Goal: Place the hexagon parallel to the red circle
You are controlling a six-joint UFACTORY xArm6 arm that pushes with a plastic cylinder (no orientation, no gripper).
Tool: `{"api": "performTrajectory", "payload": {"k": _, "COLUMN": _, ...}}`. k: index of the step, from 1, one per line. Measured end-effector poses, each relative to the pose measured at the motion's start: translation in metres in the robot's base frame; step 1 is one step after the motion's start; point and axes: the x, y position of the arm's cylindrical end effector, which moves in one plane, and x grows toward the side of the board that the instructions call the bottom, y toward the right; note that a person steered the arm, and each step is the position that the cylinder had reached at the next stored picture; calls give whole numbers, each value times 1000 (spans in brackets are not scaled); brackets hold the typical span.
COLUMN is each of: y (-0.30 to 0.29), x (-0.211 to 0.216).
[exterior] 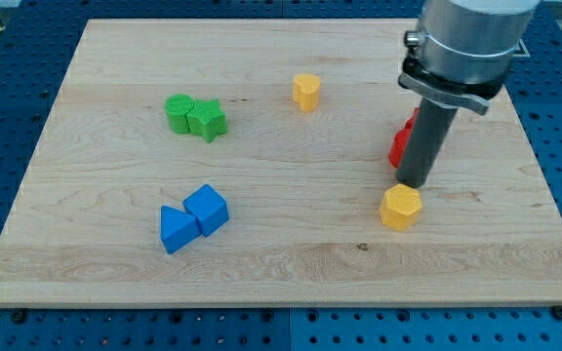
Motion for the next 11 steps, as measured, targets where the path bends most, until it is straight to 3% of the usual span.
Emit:
{"api": "performTrajectory", "payload": {"k": 2, "y": 36, "x": 60}}
{"api": "performTrajectory", "payload": {"k": 3, "y": 6, "x": 74}}
{"api": "performTrajectory", "payload": {"k": 4, "y": -22, "x": 73}}
{"api": "performTrajectory", "payload": {"k": 11, "y": -40, "x": 22}}
